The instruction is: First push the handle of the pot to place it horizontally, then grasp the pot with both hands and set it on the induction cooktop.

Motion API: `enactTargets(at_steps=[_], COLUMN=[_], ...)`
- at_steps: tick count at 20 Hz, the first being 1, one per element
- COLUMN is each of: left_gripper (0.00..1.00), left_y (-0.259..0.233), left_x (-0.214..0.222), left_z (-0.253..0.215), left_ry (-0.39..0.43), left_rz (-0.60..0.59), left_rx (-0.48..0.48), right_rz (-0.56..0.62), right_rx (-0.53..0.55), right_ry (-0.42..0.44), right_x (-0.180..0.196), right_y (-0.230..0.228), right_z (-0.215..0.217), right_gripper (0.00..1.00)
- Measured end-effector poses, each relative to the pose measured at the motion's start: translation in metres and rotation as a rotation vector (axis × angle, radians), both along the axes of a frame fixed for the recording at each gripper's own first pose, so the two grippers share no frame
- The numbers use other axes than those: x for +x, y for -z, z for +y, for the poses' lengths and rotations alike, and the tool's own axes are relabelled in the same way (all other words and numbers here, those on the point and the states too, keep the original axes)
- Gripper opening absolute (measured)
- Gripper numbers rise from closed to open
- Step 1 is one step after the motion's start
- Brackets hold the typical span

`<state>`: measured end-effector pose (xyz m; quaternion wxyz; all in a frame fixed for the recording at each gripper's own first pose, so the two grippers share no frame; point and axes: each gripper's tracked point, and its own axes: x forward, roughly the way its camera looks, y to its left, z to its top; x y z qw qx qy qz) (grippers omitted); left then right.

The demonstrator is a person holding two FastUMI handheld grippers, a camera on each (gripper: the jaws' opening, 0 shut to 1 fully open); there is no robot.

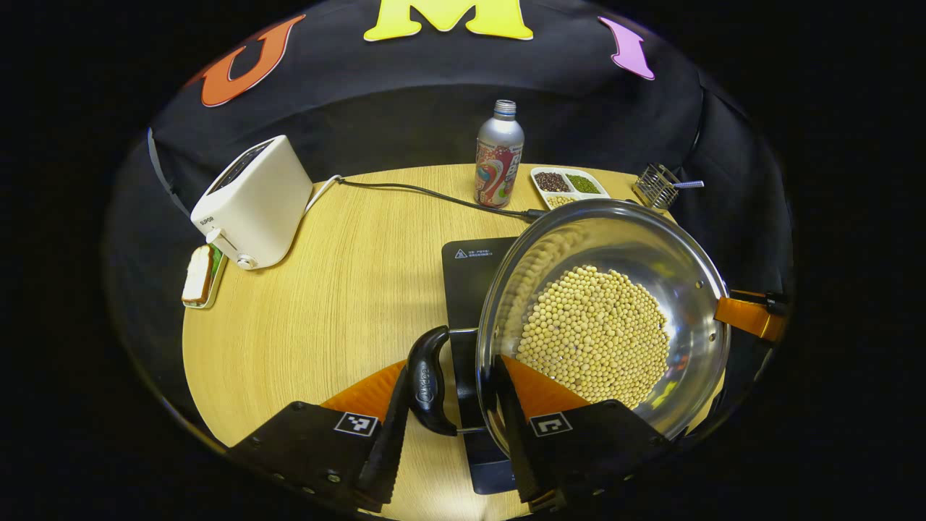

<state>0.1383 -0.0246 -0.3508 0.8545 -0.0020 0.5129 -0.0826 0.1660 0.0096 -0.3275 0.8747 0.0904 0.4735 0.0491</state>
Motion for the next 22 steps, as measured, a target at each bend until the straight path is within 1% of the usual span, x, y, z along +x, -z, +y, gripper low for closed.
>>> enactTargets(at_steps=[7,9,12,17,22], left_gripper=[0.61,0.61,0.61,0.61,0.61], left_y=[0.003,0.003,0.005,0.005,0.006], left_x=[0.006,0.008,0.010,0.011,0.014], left_z=[0.013,0.012,0.011,0.010,0.010], left_ry=[-0.037,-0.028,-0.036,-0.023,-0.015], left_rz=[0.008,-0.003,-0.009,-0.024,-0.040], left_rx=[0.020,0.025,0.018,0.027,0.033], right_rz=[0.003,0.007,-0.010,-0.028,-0.036], right_rx=[0.004,0.012,0.013,0.063,0.057], right_ry=[-0.056,-0.056,-0.066,-0.023,-0.018], right_x=[0.019,0.023,0.023,0.022,0.021], right_y=[0.011,0.016,0.017,0.018,0.018], right_z=[0.010,0.009,0.008,0.009,0.009], right_gripper=[0.52,0.52,0.52,0.53,0.53])
